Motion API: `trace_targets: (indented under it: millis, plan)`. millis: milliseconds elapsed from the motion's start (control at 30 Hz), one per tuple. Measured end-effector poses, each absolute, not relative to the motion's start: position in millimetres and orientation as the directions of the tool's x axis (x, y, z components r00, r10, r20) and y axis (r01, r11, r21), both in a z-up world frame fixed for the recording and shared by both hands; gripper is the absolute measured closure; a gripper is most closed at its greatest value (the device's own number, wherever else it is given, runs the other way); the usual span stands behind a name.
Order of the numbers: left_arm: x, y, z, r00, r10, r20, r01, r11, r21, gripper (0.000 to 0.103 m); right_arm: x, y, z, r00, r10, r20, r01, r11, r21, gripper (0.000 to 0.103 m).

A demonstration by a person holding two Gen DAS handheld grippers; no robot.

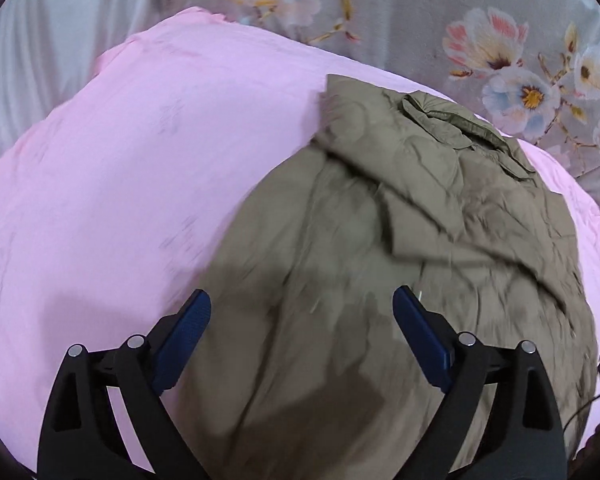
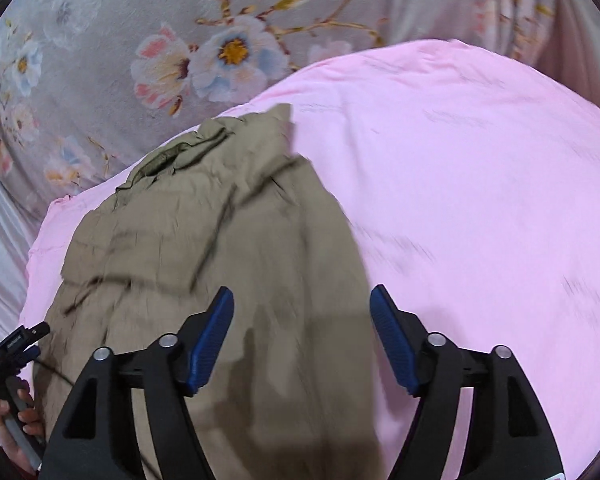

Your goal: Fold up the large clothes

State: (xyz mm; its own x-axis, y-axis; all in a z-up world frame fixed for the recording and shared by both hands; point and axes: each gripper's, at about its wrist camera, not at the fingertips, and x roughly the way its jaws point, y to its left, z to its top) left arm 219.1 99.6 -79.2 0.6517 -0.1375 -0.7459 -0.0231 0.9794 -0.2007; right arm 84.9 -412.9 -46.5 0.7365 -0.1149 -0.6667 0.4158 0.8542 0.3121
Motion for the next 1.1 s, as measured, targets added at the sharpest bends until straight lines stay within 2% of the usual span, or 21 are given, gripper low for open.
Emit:
trace_targets:
  millis: [100,200,233,333,500,533,567,600,633,667,733,867,967,1100]
  plan:
    - [174.6,128.0,-85.5,0.649,-0.137,-0.748,-0.063,0.971,-0.233,0.011,28.2,-403.0,-66.7,0.706,-0.094,-0.702,0.425,0.849,0.314,0.031]
    - [145.6,145.4,-102.3,0.609,-0.161,-0.776,-0.083,0.961,-0.264,0.011,-6.0,-390.3,-70.1,0.724,-0.061,-0.687,0.393,0.855,0.338,0.028]
    - [135.7,149.8,-108.8,0.608,-0.175,-0.774,-0.081,0.957,-0.28,0.011,-13.5,-386.4,-68.1,0.73,-0.054,-0.681,0.381,0.86,0.34,0.025]
    - [117.2,147.0,-106.8,0.631,-0.175,-0.756,-0.054,0.962,-0.267,0.01,-20.2,-379.0,-70.4,0.717,-0.044,-0.695,0.373,0.868,0.329,0.024]
    - [111.8,134.2,-103.7,0.598,-0.307,-0.741,0.008,0.926,-0.377,0.012,-18.1,-372.5,-74.0,0.719,0.022,-0.694,0.33,0.868,0.37,0.025]
    - [111.9,131.4,-102.7,0.588,-0.337,-0.736,0.022,0.916,-0.402,0.024,-16.7,-372.1,-74.8,0.719,0.035,-0.694,0.321,0.869,0.376,0.033]
    - [112.0,127.6,-101.7,0.572,-0.369,-0.732,0.039,0.904,-0.425,0.034,-15.5,-370.2,-75.6,0.717,0.05,-0.695,0.31,0.871,0.382,0.05]
    - [111.4,125.1,-101.1,0.565,-0.365,-0.74,0.037,0.907,-0.419,0.047,-13.7,-368.6,-76.3,0.714,0.076,-0.696,0.292,0.871,0.394,0.06]
    - [110.4,122.2,-98.0,0.565,-0.356,-0.745,0.042,0.913,-0.405,0.067,-11.7,-367.8,-77.5,0.705,0.108,-0.701,0.279,0.867,0.413,0.075]
    - [109.2,120.8,-94.8,0.563,-0.355,-0.746,0.05,0.916,-0.398,0.076,-11.0,-367.8,-77.1,0.7,0.136,-0.701,0.265,0.862,0.432,0.087]
    - [101.9,123.1,-81.0,0.573,-0.367,-0.733,0.078,0.915,-0.397,0.089,-15.8,-363.8,-68.9,0.71,0.155,-0.687,0.236,0.867,0.44,0.092]
    - [71.2,139.6,-38.0,0.611,-0.417,-0.673,0.154,0.897,-0.415,0.092,-49.4,-349.8,-26.4,0.756,0.178,-0.63,0.076,0.932,0.355,0.096]
    - [21.6,155.2,5.5,0.652,-0.454,-0.607,0.255,0.885,-0.389,0.093,-109.7,-327.2,12.3,0.787,0.205,-0.581,-0.111,0.975,0.193,0.096]
    - [-63.6,178.7,50.5,0.674,-0.541,-0.503,0.367,0.836,-0.407,0.093,-195.4,-306.4,42.2,0.799,0.241,-0.552,-0.195,0.971,0.141,0.097]
